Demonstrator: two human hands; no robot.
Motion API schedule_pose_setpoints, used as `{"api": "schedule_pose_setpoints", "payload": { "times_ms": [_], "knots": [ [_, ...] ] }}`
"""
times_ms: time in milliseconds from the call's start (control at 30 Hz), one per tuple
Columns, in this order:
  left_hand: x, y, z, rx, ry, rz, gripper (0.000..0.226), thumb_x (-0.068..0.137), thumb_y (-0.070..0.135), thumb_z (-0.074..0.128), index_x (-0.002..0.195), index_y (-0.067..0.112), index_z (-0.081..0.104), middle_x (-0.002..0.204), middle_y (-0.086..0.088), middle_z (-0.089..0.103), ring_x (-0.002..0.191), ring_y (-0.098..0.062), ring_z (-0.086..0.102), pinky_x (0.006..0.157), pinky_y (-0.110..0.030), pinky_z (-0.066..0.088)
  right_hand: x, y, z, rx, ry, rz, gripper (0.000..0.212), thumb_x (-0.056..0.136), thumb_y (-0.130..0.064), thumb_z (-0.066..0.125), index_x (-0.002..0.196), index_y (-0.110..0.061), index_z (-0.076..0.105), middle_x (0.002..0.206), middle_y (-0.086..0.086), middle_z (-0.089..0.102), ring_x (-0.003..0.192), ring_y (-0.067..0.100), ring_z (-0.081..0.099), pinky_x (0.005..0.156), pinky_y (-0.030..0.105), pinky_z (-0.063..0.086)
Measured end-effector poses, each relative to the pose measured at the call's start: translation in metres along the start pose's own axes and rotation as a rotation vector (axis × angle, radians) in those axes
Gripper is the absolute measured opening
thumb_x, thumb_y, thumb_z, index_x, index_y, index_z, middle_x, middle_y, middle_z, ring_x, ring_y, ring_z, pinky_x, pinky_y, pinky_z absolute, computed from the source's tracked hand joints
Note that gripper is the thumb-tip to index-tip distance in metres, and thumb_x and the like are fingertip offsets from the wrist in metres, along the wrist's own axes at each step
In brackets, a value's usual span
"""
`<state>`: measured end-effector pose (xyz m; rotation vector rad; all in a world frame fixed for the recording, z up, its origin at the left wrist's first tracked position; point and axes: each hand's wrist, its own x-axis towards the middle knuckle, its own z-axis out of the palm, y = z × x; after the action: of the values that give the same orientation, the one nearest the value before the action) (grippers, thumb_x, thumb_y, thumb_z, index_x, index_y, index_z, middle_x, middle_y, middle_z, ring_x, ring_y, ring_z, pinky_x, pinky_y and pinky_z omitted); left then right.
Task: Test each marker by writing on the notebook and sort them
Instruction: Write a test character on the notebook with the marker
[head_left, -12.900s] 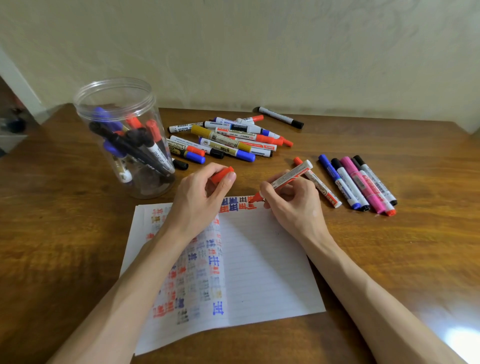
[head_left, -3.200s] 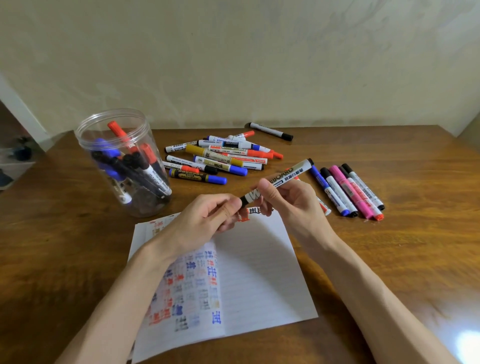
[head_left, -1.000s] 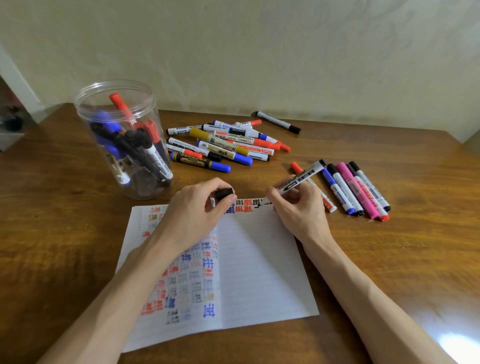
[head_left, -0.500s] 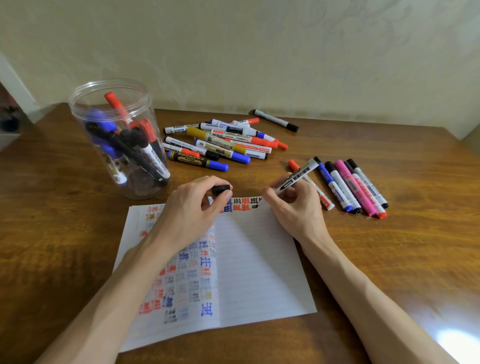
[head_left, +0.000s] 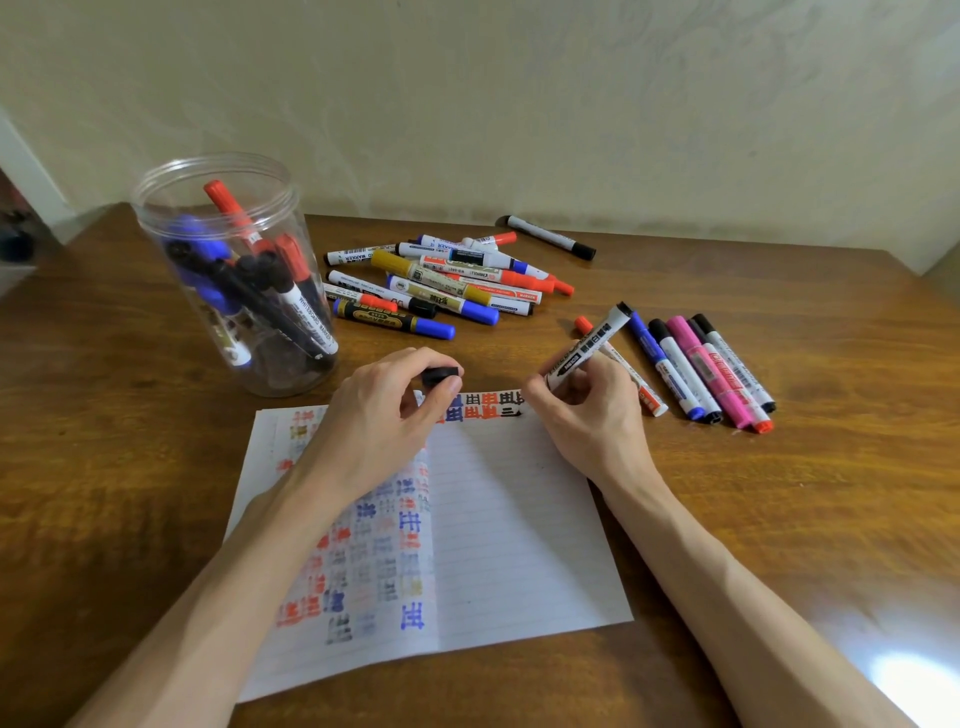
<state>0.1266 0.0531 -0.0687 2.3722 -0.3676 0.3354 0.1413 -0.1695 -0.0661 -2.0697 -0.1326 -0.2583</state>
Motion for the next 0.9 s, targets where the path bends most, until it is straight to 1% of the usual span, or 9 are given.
{"api": "schedule_pose_setpoints", "payload": {
  "times_ms": [133,200,300,433,534,700,834,900],
  "knots": [
    [0.0002,0.0005,-0.0014,-0.019,0.004,0.007,0.033,0.099,0.044,0.051,0.12,0.025,0.069,0.108,0.015,0.069,0.092,0.003,0.062,0.07,-0.012,0.047,0.0022,0.0014,-0.0005,0.069,0.029,0.043,0.011,0.093,-0.016,0.075,0.084,-0.016,0.069,0.076,-0.001,0.075,0.076,0.01,0.074,0.068,0.024,0.061],
    [0.0001,0.0005,-0.0015,-0.016,0.002,0.007,0.032,0.099,0.043,0.052,0.12,0.025,0.069,0.108,0.015,0.069,0.091,0.003,0.062,0.069,-0.011,0.047,0.003,0.0013,-0.0001,0.087,0.019,0.056,0.01,0.093,-0.019,0.076,0.085,-0.017,0.07,0.078,-0.004,0.076,0.079,0.008,0.075,0.07,0.022,0.061],
    [-0.0005,0.0,-0.0009,-0.01,0.001,0.005,0.03,0.1,0.042,0.053,0.12,0.026,0.069,0.108,0.016,0.068,0.091,0.005,0.062,0.068,-0.01,0.047,0.0023,-0.0012,0.0006,0.076,-0.013,0.036,0.01,0.094,-0.021,0.076,0.084,-0.022,0.071,0.076,-0.009,0.076,0.076,0.004,0.074,0.069,0.018,0.059],
    [-0.0001,-0.0002,-0.0006,-0.006,0.001,0.004,0.031,0.099,0.043,0.053,0.12,0.027,0.068,0.107,0.016,0.067,0.09,0.006,0.061,0.067,-0.009,0.046,0.0023,-0.0029,0.0006,0.056,-0.024,0.011,0.013,0.094,-0.024,0.076,0.084,-0.028,0.07,0.076,-0.011,0.075,0.075,0.003,0.074,0.07,0.02,0.061],
    [0.0001,0.0,-0.0003,-0.007,0.0,0.006,0.032,0.099,0.043,0.053,0.121,0.027,0.068,0.109,0.016,0.068,0.092,0.004,0.062,0.069,-0.01,0.047,0.0019,-0.0026,0.0005,0.064,-0.021,0.009,0.011,0.095,-0.023,0.077,0.085,-0.027,0.071,0.078,-0.009,0.076,0.073,0.004,0.074,0.069,0.021,0.062],
    [0.0,-0.0005,-0.0002,-0.003,-0.002,0.007,0.031,0.099,0.043,0.053,0.121,0.026,0.068,0.109,0.015,0.068,0.09,0.004,0.062,0.068,-0.01,0.047,0.002,-0.0029,0.0012,0.058,-0.035,0.014,0.01,0.095,-0.024,0.076,0.087,-0.025,0.072,0.079,-0.008,0.076,0.075,0.004,0.075,0.071,0.02,0.061],
    [0.0002,-0.0008,-0.0001,0.001,-0.002,0.008,0.031,0.1,0.042,0.053,0.121,0.025,0.068,0.109,0.014,0.068,0.091,0.003,0.063,0.068,-0.012,0.047,0.0014,-0.0032,0.0008,0.033,-0.039,0.011,0.013,0.094,-0.022,0.076,0.084,-0.028,0.071,0.078,-0.01,0.075,0.077,0.002,0.074,0.07,0.018,0.06],
    [0.0001,-0.0008,-0.0003,0.008,-0.002,0.009,0.03,0.1,0.042,0.053,0.121,0.026,0.068,0.109,0.015,0.068,0.091,0.003,0.062,0.068,-0.011,0.047,0.0011,-0.0034,0.0009,0.029,-0.053,0.027,0.012,0.093,-0.02,0.076,0.083,-0.025,0.072,0.077,-0.01,0.075,0.077,0.001,0.073,0.068,0.018,0.06]
  ]
}}
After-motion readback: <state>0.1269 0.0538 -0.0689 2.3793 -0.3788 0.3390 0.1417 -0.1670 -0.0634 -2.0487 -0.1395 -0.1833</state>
